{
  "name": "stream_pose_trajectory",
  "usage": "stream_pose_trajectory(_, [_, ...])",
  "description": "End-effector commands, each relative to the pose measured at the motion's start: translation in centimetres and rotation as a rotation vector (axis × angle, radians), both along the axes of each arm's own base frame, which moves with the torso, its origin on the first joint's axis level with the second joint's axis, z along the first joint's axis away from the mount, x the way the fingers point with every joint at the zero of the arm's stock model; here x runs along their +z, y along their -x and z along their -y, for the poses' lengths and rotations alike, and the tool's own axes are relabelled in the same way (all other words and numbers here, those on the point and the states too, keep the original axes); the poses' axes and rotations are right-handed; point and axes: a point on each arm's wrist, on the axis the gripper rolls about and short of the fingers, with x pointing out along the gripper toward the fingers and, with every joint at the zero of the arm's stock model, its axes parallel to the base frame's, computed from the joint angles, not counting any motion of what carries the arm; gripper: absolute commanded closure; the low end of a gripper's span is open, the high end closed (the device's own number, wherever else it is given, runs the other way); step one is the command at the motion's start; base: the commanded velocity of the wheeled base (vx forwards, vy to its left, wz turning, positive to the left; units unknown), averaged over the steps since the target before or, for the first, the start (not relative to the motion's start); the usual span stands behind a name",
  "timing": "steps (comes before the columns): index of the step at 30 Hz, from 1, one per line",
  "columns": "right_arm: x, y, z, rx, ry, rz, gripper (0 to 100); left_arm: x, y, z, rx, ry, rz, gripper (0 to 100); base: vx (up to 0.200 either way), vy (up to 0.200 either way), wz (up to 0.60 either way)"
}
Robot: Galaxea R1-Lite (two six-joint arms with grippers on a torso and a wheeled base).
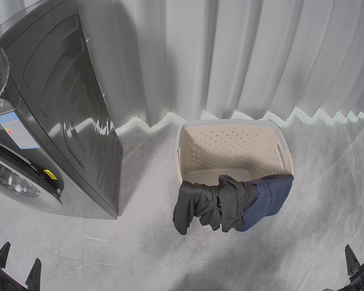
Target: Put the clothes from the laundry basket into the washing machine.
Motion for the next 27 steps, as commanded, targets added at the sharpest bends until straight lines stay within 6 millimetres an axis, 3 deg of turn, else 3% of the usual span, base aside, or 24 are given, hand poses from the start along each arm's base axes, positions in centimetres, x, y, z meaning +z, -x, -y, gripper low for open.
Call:
stream_pose_trajectory(1, [-0.48,0.00,0.00,0.001,0.000,0.000,0,-0.48,0.02,0.00,0.000,0.001,0.003,0,-0.200,0.000,0.00])
stream_pose_trajectory(11, [-0.48,0.00,0.00,0.001,0.000,0.000,0,-0.50,0.02,0.00,0.000,0.000,0.001,0,-0.200,0.000,0.00])
stream_pose_trajectory(20, [-0.48,0.00,0.00,0.001,0.000,0.000,0,-0.44,0.03,0.00,0.000,0.000,0.004,0,0.000,0.000,0.00])
stream_pose_trajectory(27, [-0.48,0.00,0.00,0.001,0.000,0.000,0,-0.50,0.02,0.00,0.000,0.000,0.001,0,0.000,0.200,0.00])
